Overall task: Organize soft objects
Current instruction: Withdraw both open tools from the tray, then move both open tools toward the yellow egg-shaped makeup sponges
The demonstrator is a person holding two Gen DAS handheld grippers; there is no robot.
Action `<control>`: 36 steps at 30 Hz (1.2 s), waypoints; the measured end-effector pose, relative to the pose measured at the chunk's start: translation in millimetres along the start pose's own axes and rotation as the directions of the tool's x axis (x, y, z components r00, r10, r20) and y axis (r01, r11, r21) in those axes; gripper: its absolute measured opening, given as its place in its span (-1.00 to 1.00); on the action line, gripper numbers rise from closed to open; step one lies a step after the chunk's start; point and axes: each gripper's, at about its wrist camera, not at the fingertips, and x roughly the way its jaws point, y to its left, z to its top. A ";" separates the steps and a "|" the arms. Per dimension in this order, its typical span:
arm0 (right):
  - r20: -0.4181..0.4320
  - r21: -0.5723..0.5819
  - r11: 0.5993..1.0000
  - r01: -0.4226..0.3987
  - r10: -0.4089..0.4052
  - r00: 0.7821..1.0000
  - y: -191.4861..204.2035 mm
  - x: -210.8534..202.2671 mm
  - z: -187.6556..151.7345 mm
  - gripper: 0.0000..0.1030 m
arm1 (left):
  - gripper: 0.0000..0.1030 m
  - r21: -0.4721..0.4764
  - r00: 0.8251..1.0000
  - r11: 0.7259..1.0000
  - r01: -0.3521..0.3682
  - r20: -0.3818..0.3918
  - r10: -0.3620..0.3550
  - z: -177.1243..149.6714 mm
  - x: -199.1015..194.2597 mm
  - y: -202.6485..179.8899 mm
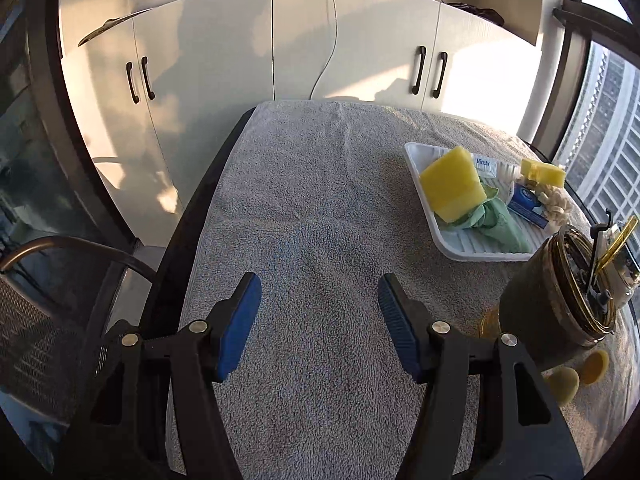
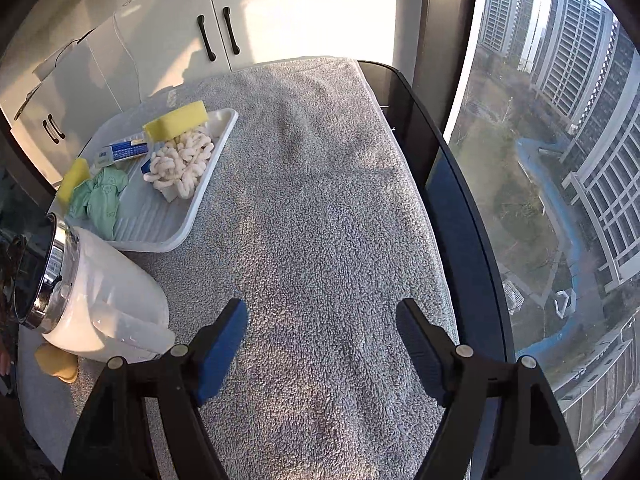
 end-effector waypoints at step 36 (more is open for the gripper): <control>-0.017 -0.162 0.978 -0.133 0.132 0.991 109.7 -49.3 -169.9 0.54 | 0.15 0.155 0.970 0.959 0.239 -0.074 -0.230 -122.7 -74.3 -101.4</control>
